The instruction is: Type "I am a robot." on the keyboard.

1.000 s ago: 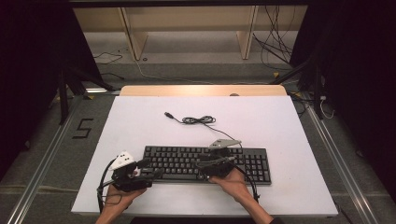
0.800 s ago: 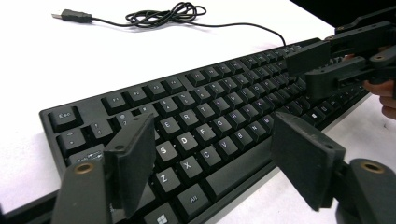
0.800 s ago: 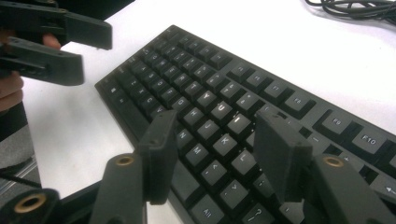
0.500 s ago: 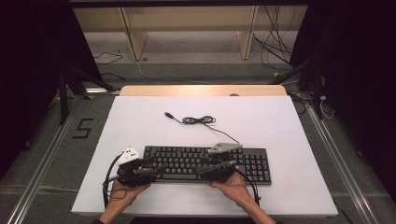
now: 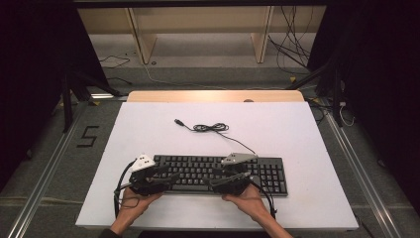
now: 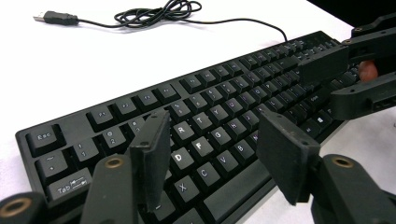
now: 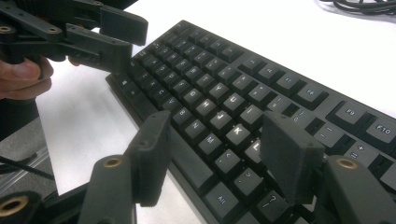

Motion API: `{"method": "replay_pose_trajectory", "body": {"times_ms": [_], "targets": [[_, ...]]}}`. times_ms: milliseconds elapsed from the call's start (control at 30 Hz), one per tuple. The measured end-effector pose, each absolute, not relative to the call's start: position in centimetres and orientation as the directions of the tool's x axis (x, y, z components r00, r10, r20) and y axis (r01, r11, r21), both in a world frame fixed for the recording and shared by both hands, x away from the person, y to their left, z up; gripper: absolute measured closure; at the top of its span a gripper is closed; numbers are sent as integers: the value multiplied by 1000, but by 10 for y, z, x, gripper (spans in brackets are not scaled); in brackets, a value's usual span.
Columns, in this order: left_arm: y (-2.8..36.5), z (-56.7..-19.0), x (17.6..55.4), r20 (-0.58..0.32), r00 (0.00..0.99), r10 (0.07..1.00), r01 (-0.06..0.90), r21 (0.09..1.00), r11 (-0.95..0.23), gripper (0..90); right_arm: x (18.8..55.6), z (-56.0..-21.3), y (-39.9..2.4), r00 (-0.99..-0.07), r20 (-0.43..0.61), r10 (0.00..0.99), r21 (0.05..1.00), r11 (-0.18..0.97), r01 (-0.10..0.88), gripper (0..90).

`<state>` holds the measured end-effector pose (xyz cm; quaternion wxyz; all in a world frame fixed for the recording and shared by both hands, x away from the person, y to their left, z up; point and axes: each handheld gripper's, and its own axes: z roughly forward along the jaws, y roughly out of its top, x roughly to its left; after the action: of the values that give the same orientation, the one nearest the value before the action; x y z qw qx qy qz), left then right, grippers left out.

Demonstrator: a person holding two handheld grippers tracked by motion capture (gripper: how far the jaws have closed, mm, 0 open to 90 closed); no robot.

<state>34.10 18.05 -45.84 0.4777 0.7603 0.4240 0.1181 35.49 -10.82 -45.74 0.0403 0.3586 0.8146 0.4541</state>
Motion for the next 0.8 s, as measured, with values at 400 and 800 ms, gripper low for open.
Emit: {"method": "replay_pose_trajectory", "body": {"times_ms": [400, 800], "targets": [[169, -461, 351, -214, 643, 736, 530, 817, -225, 672, 351, -458, -110, -738, 265, 621, 768, 327, 551, 415], [158, -464, 363, -203, 658, 725, 537, 801, -263, 851, 346, -459, -110, -745, 263, 613, 775, 326, 542, 415]]}}
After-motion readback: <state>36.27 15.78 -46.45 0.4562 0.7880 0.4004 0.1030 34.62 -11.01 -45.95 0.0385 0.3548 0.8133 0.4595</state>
